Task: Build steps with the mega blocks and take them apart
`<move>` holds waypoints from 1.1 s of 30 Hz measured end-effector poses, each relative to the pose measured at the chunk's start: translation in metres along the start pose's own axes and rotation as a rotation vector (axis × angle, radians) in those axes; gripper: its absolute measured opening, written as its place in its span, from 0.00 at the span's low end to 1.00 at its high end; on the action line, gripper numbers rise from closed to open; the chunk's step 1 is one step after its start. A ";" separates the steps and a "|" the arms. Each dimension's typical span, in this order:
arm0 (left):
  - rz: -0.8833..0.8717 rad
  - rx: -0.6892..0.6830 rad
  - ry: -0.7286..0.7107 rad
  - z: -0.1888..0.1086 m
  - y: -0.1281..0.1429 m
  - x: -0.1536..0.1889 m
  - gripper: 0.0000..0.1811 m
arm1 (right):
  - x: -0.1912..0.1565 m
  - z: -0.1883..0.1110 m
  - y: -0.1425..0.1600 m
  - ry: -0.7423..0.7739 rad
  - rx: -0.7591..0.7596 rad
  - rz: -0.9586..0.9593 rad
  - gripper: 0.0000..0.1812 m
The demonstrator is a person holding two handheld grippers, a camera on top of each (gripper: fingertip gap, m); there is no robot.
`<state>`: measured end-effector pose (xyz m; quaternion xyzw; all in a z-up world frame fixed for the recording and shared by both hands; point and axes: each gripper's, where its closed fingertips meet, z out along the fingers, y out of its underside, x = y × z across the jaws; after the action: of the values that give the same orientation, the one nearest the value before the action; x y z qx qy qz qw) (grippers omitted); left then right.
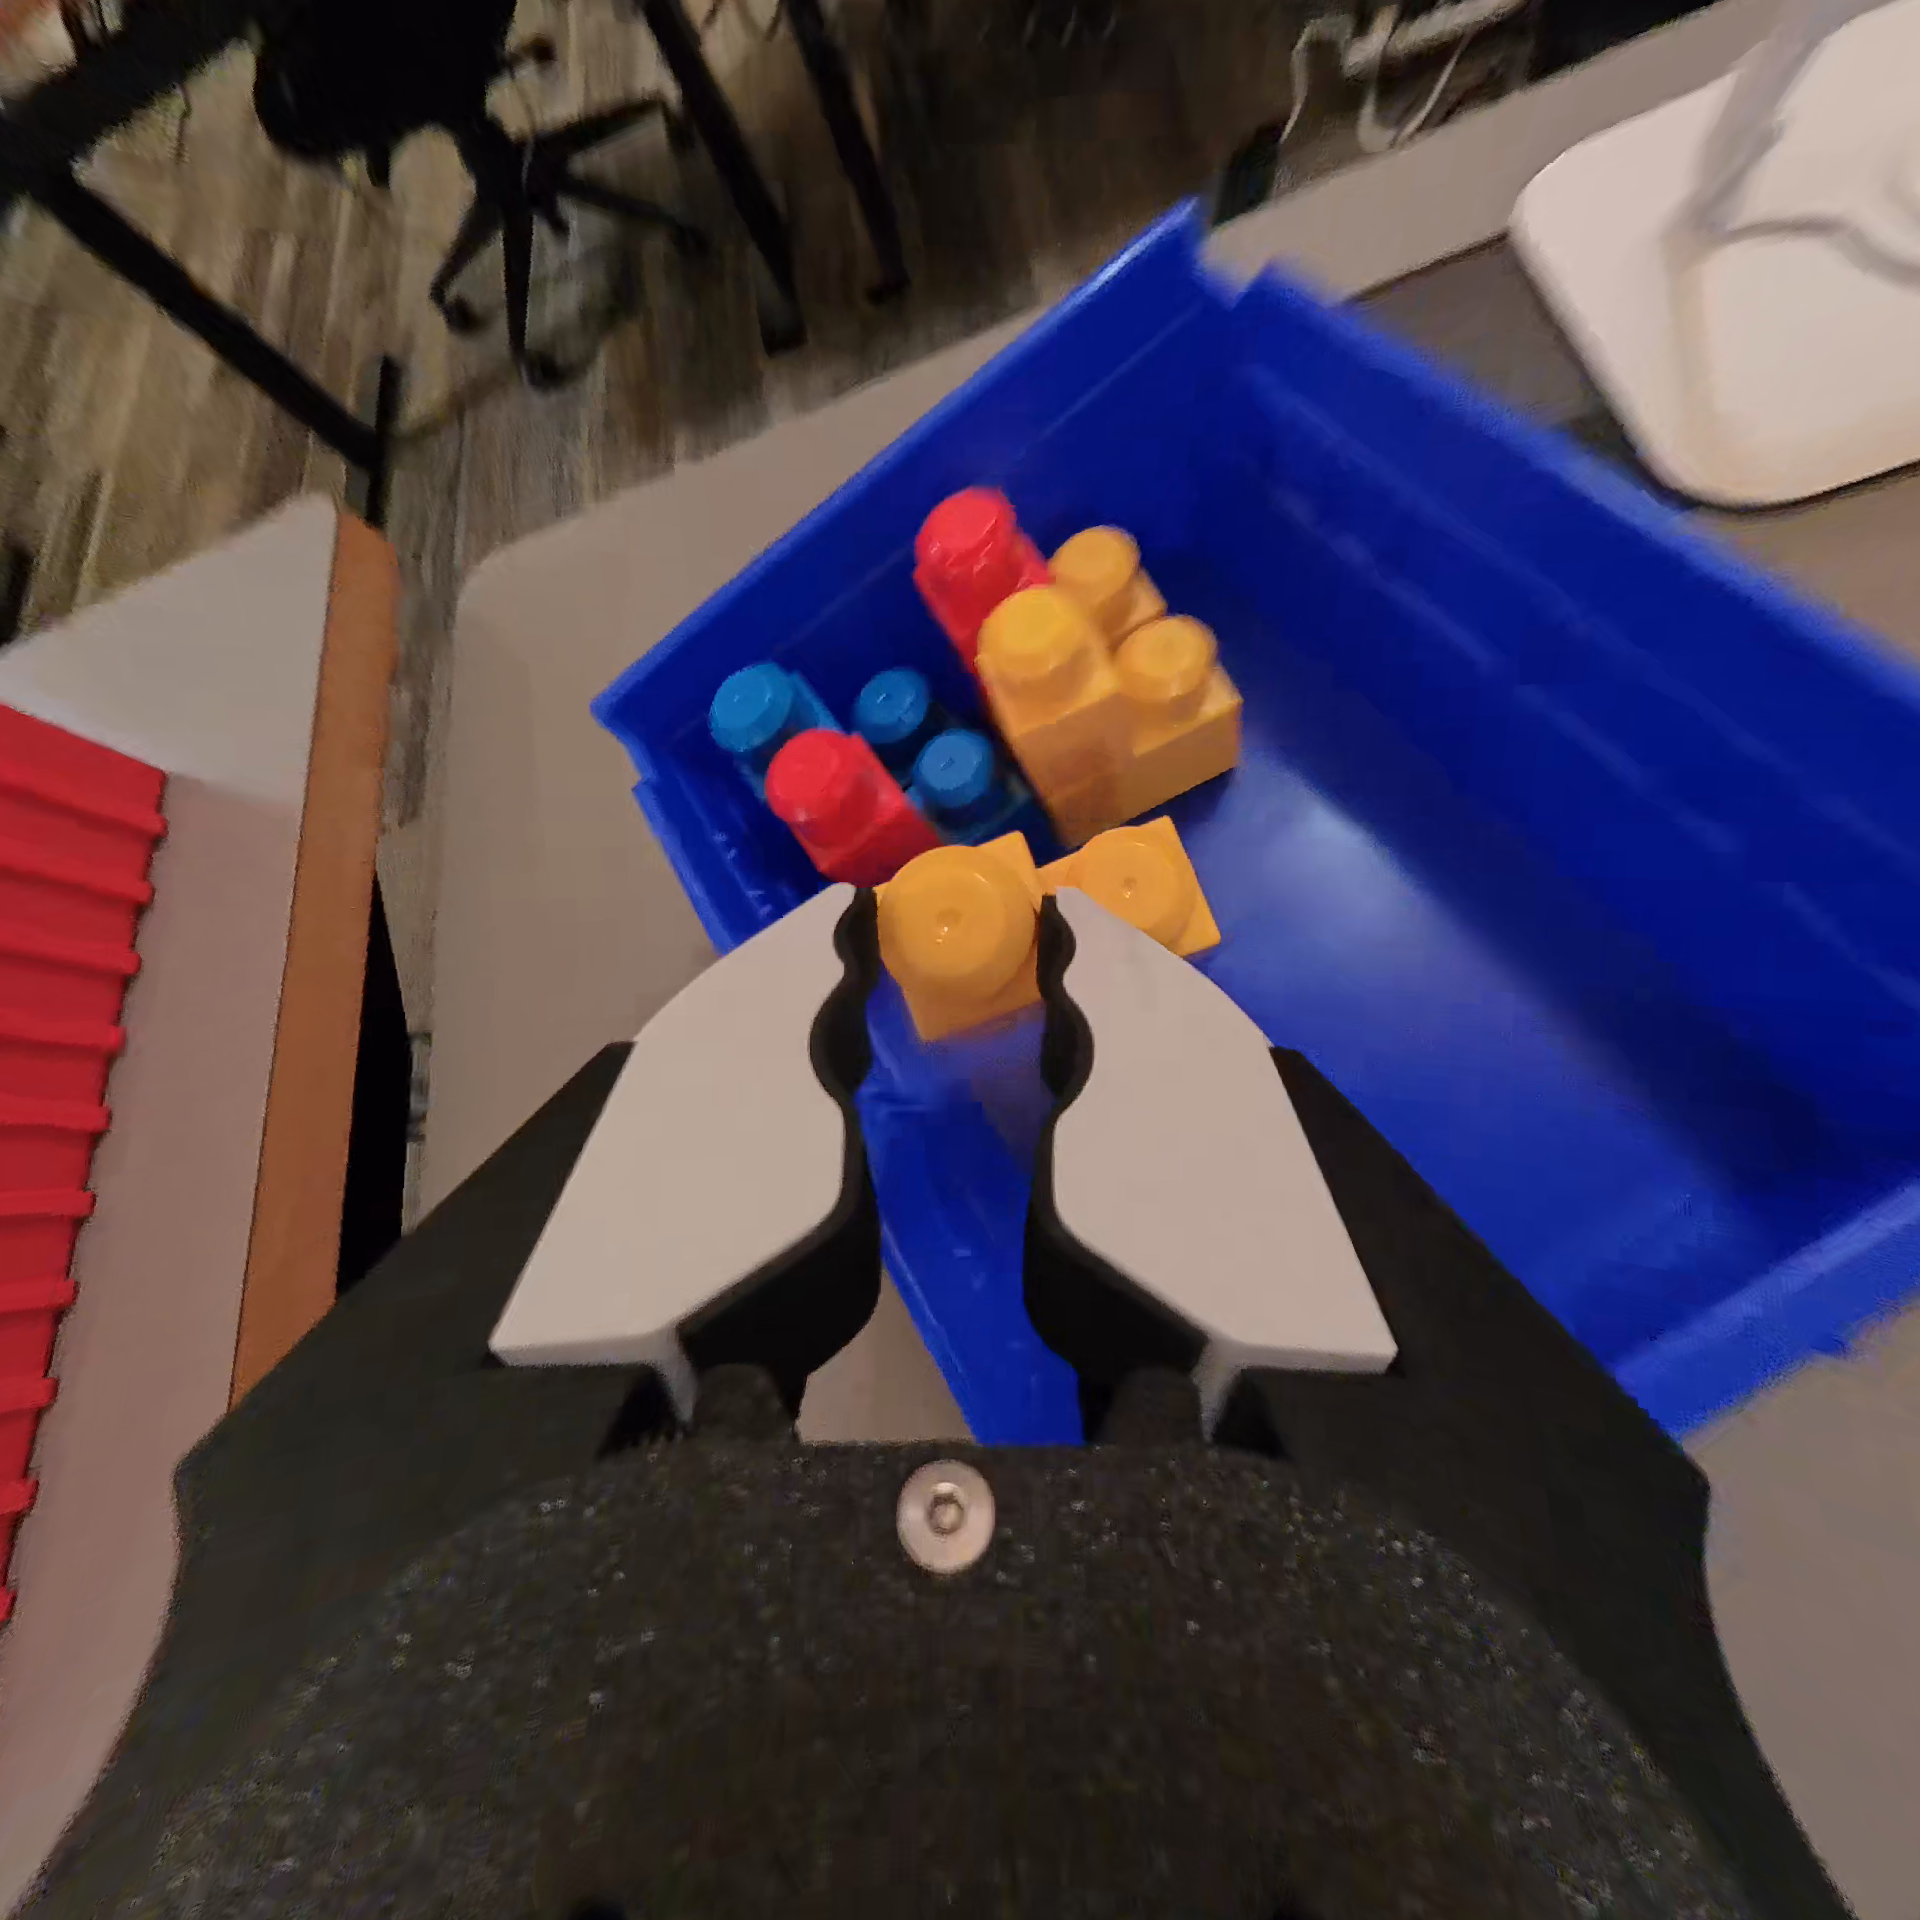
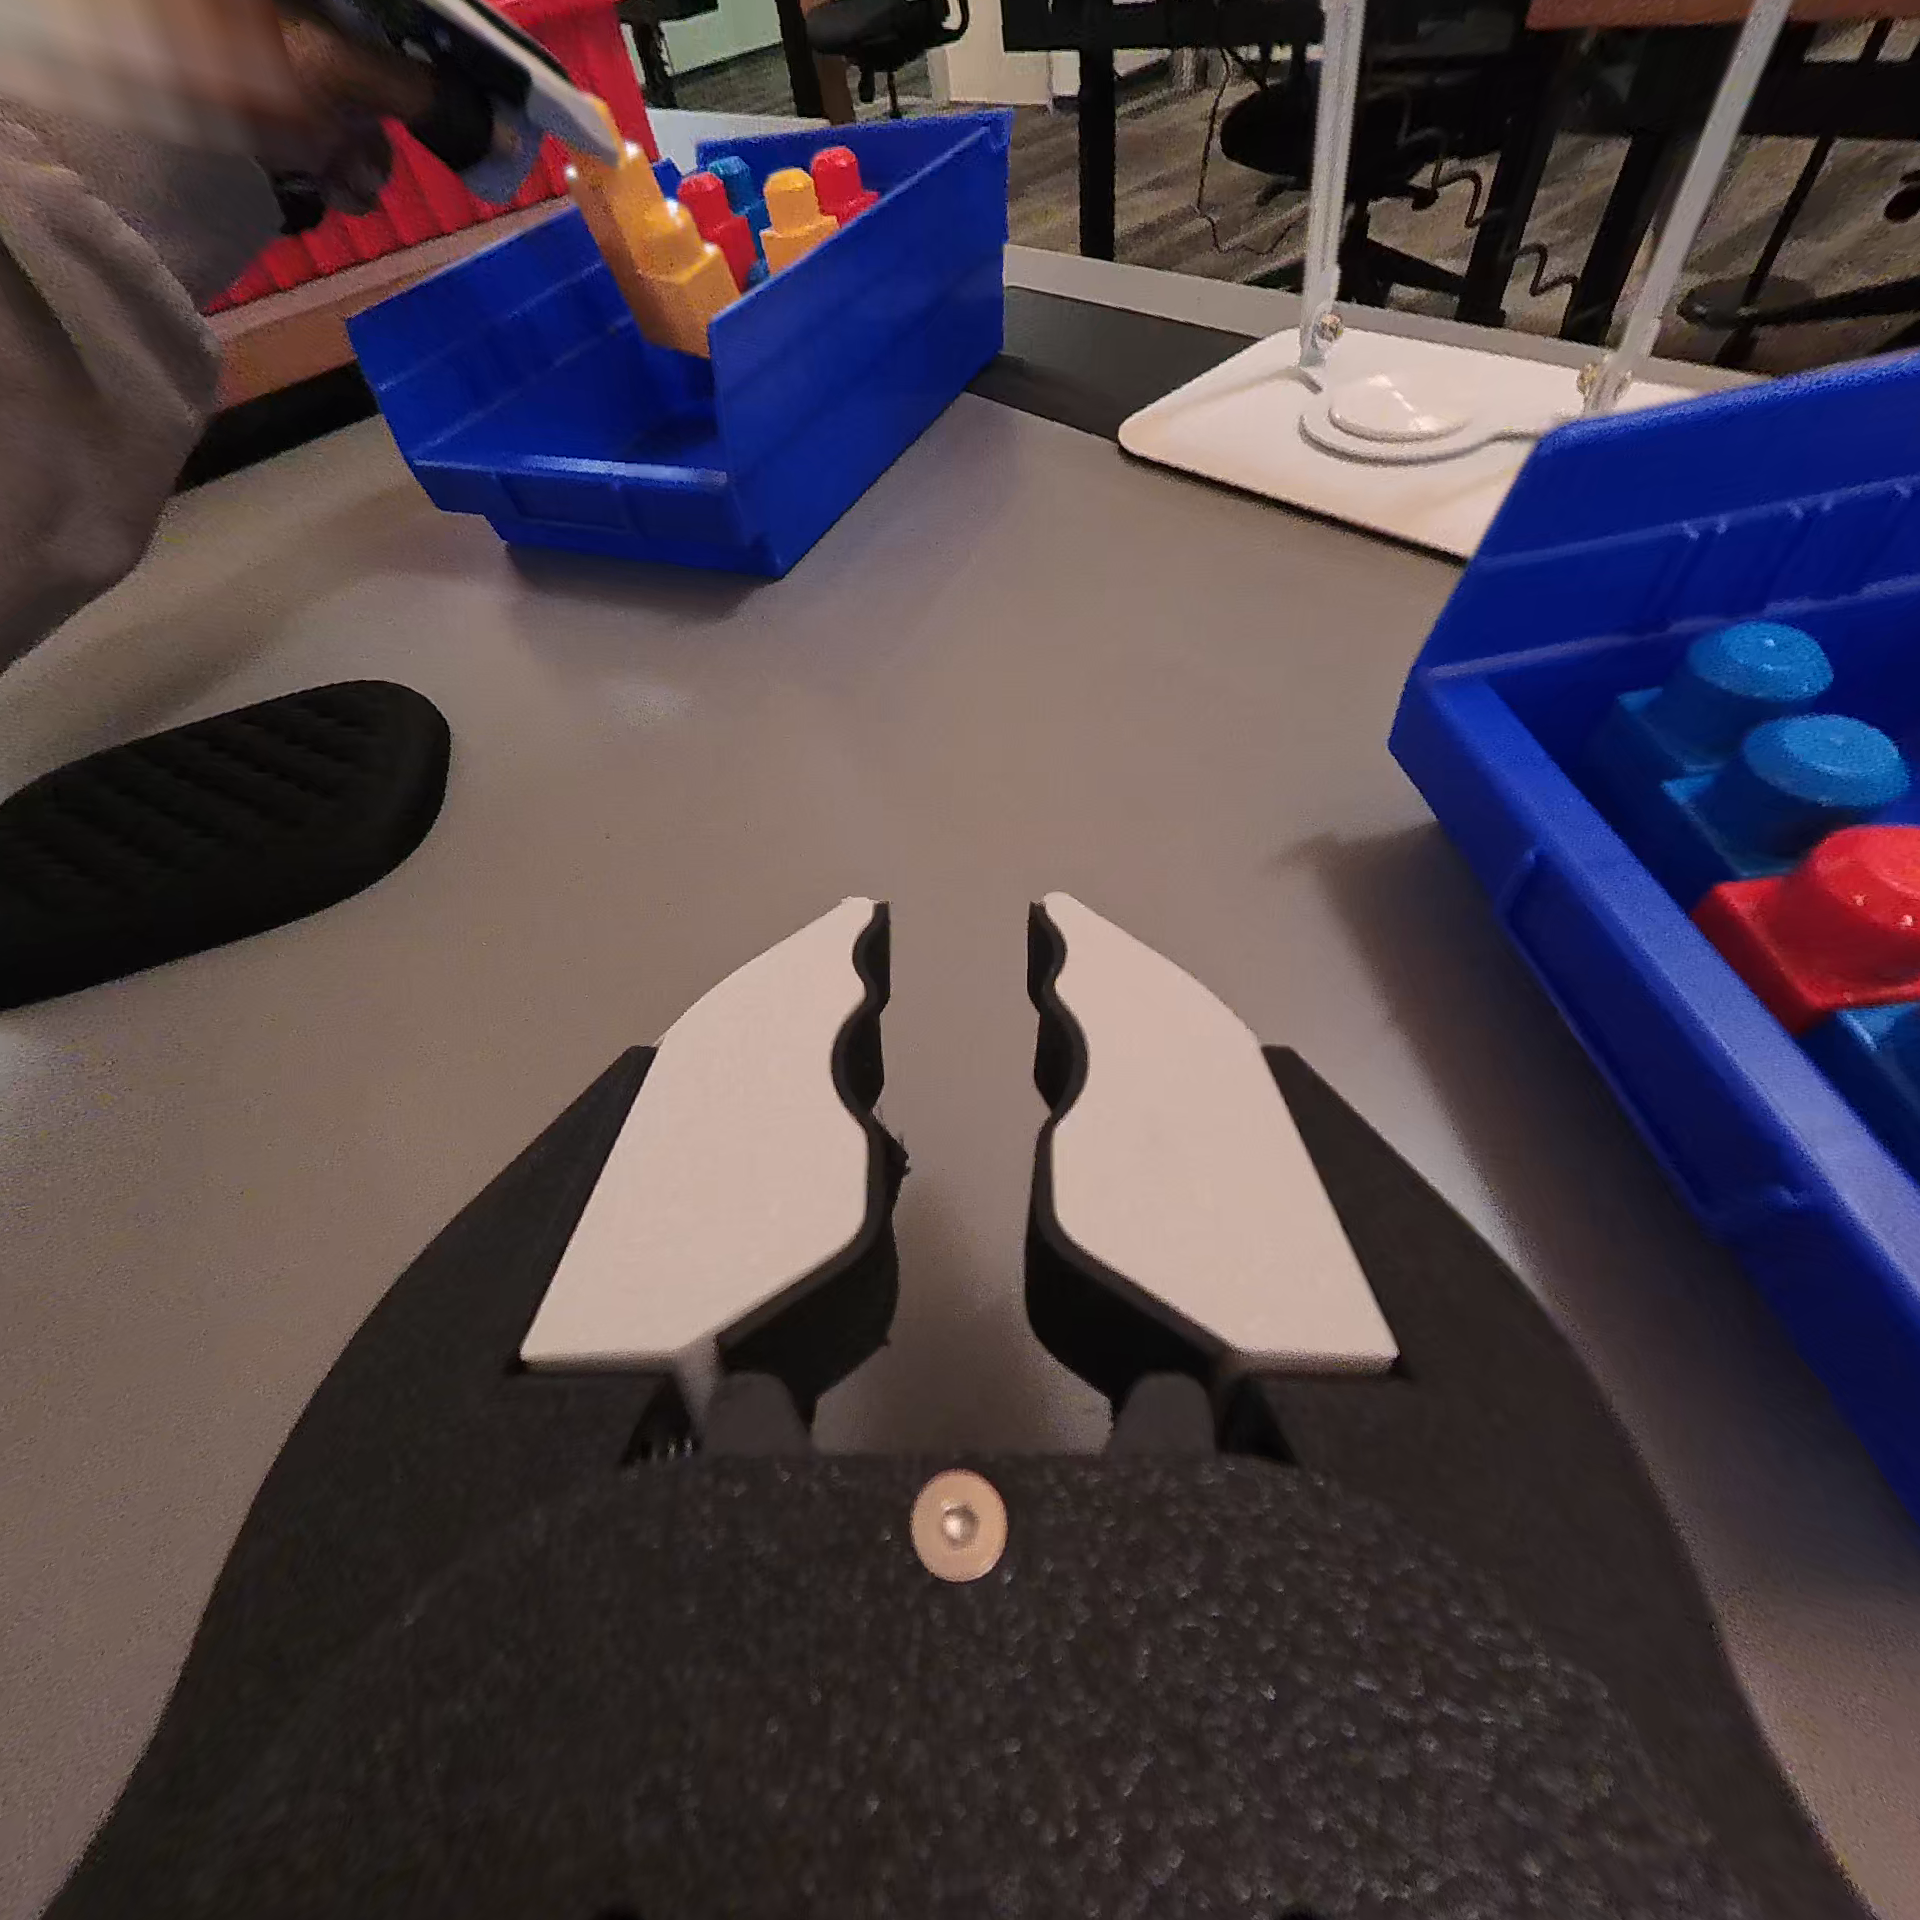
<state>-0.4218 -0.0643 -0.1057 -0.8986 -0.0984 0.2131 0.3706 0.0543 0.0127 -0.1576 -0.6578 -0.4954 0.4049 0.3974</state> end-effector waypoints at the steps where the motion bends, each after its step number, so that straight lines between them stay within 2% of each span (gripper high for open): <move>1: 0.013 0.042 0.014 -0.014 -0.008 0.009 0.17 | -0.002 0.001 -0.003 -0.001 0.002 -0.017 0.14; 5: 0.073 0.208 0.105 -0.072 -0.037 0.062 0.17 | -0.011 0.011 -0.016 0.019 -0.019 -0.101 0.18; 9: 0.147 0.343 0.274 -0.123 -0.053 0.144 0.17 | -0.030 0.023 -0.041 0.039 -0.001 -0.233 0.24; 14: 0.233 0.414 0.519 -0.162 -0.044 0.254 0.17 | -0.051 0.047 -0.057 0.080 0.001 -0.366 0.39; 18: 0.268 0.415 0.668 -0.176 -0.026 0.317 0.17 | -0.065 0.064 -0.049 0.083 -0.028 -0.434 0.38; 20: 0.273 0.424 0.699 -0.179 -0.022 0.333 0.17 | -0.068 0.067 -0.045 0.085 -0.038 -0.474 0.25; 21: 0.283 0.429 0.693 -0.179 -0.022 0.335 0.16 | -0.067 0.067 -0.041 0.091 -0.051 -0.489 0.22; 24: 0.272 0.434 0.743 -0.180 -0.023 0.339 0.16 | -0.066 0.064 -0.041 0.079 -0.025 -0.482 0.22; 26: 0.252 0.483 0.805 -0.184 -0.027 0.341 0.16 | -0.065 0.060 -0.045 0.052 0.014 -0.451 0.22; 28: 0.231 0.546 0.854 -0.186 -0.031 0.340 0.23 | -0.061 0.054 -0.053 0.010 0.076 -0.396 0.22; 33: 0.115 0.678 1.068 -0.194 -0.031 0.340 0.31 | -0.066 0.019 -0.092 -0.266 0.378 -0.179 0.22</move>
<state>-0.0314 -0.0493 -0.0657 -0.7175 0.2214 -0.2257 0.6207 -0.0054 -0.0314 -0.0703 -0.4660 -0.5155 0.5366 0.4788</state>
